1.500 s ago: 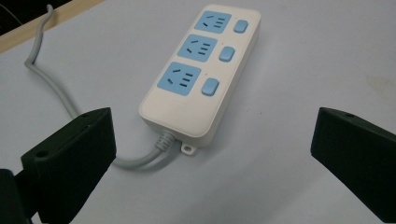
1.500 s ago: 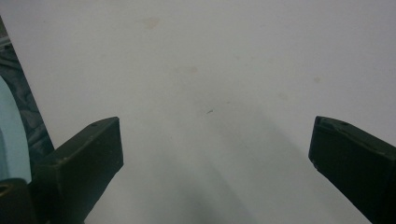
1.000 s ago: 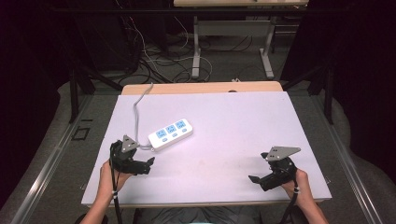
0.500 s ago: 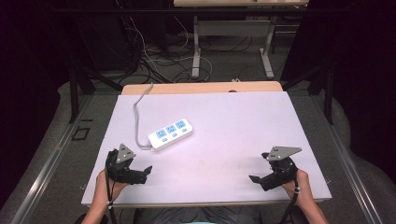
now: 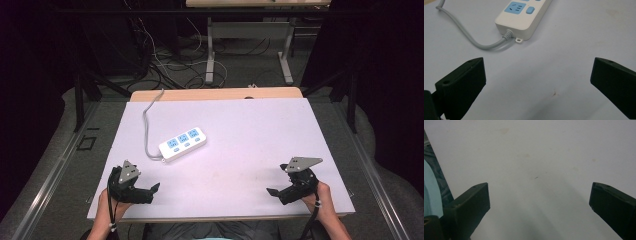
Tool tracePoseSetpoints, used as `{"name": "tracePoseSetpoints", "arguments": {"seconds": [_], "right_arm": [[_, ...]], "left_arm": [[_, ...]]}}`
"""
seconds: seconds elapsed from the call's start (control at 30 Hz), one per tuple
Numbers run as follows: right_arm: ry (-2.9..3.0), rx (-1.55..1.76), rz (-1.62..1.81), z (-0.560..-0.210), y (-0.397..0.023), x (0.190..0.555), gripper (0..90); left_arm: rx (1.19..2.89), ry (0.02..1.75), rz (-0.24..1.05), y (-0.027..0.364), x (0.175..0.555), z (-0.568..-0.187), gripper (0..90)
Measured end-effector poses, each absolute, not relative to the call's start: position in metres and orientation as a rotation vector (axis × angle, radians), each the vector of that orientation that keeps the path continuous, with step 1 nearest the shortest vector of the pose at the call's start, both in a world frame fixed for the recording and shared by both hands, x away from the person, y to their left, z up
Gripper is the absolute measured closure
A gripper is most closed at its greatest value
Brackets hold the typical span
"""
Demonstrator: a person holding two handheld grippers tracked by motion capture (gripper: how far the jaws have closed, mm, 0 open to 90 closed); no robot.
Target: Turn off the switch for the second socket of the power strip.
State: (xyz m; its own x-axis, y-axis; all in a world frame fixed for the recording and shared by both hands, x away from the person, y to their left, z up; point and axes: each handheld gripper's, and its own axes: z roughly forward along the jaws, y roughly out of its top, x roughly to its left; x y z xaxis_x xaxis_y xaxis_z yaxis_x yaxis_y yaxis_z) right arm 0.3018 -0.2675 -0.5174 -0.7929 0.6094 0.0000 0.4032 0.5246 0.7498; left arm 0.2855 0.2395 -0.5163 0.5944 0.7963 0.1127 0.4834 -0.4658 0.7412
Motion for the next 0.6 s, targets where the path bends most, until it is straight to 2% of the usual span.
{"name": "tracePoseSetpoints", "arguments": {"seconds": [0.6], "right_arm": [[2.507,0.829,1.121,-0.518,-0.268,0.302,2.6]], "left_arm": [[2.15,0.986,0.598,0.248,0.271,-0.522,0.1]]}}
